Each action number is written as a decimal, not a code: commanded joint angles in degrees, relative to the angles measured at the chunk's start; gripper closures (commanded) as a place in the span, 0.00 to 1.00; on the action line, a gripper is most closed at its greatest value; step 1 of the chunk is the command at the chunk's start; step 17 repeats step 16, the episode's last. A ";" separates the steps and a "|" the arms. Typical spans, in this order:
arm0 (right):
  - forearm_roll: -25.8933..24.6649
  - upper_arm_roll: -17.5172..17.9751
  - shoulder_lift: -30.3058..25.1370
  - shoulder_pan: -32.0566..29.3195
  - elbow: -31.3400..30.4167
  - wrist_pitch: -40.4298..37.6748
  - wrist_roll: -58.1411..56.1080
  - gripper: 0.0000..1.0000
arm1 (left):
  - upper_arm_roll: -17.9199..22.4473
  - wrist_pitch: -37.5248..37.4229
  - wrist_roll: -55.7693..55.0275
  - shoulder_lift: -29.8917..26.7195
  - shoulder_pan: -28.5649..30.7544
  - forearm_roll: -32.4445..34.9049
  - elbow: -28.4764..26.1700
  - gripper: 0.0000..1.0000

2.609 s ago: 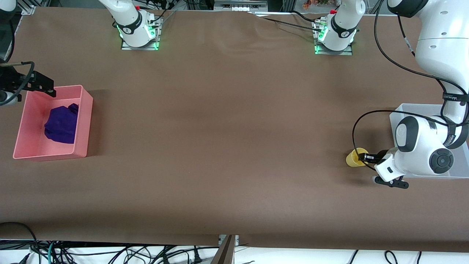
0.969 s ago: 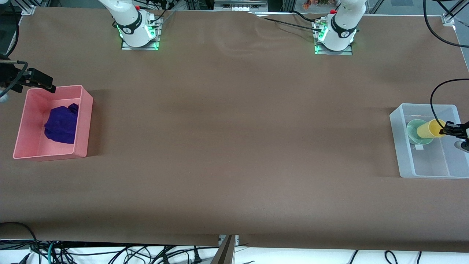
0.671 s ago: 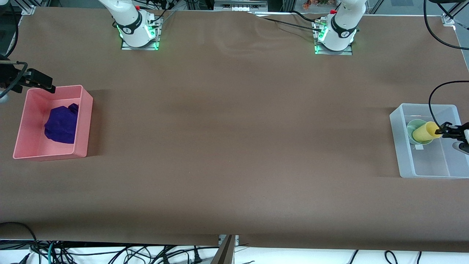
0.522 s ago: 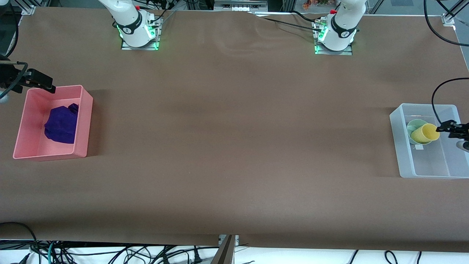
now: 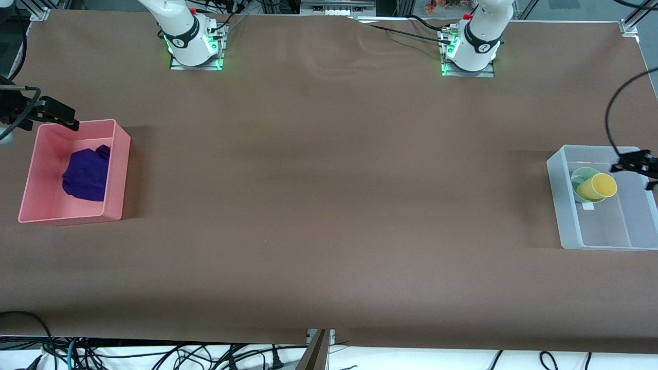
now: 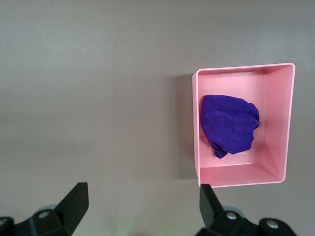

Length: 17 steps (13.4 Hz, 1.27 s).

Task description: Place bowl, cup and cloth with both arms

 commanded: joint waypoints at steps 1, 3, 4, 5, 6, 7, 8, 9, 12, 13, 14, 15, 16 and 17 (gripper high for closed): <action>0.81 -0.50 -0.33 0.30 0.03 -0.21 -1.09 0.00 | -6.64 -6.14 -9.96 -3.69 -0.03 -0.06 -0.96 0.00; 0.72 -0.50 -0.33 0.38 0.03 -0.21 -1.00 0.00 | -11.74 -10.55 -16.55 -5.62 -0.12 -0.06 -0.96 0.00; 0.72 -0.50 -0.33 0.47 0.03 -0.21 -1.00 0.00 | -12.90 -10.30 -20.24 -8.07 -1.16 0.20 -2.01 0.00; 0.72 -0.50 -0.33 0.39 0.03 -0.21 -1.00 0.00 | -12.30 -10.29 -23.32 -10.62 -4.92 0.11 -3.41 0.00; 0.46 -0.50 -0.33 0.39 0.03 -0.21 -1.00 0.00 | -9.68 -10.21 -26.14 -13.25 -8.35 -0.24 -4.64 0.00; -0.06 -0.50 -0.33 0.39 0.03 -0.13 -1.00 0.00 | -5.65 -9.51 -28.25 -15.28 -13.86 -0.59 -5.53 0.00; -0.24 -0.41 -0.33 0.47 0.03 -0.04 -0.91 0.00 | 0.48 -8.20 -29.58 -16.78 -20.18 -0.59 -6.58 0.00; -0.33 -0.32 -0.33 0.56 0.03 -0.04 -0.91 0.00 | 6.20 -7.14 -30.11 -19.06 -25.21 -1.98 -8.42 0.00; -0.33 -0.23 -0.33 0.56 0.03 0.05 -1.00 0.00 | 18.53 2.33 -30.38 -28.11 -33.23 -10.43 -21.76 0.00; -0.33 -0.32 -0.24 0.47 0.03 0.14 -1.09 0.00 | 19.60 3.06 -30.30 -28.39 -33.95 -10.26 -22.40 0.00; -0.33 -0.32 -0.15 0.47 0.03 0.14 -1.18 0.00 | 19.87 3.15 -30.21 -28.31 -33.87 -10.17 -22.41 0.00; -0.33 -0.32 -0.06 0.47 0.03 0.14 -1.18 0.00 | 19.88 3.24 -30.21 -28.22 -33.87 -9.39 -22.41 0.00; -0.42 -0.32 -0.06 0.47 0.03 0.14 -1.18 0.00 | 19.88 3.24 -30.30 -28.14 -34.04 -8.42 -22.32 0.00; -0.42 -0.32 -0.06 0.47 0.03 0.14 -1.18 0.00 | 19.88 3.24 -30.30 -28.14 -34.04 -8.42 -22.32 0.00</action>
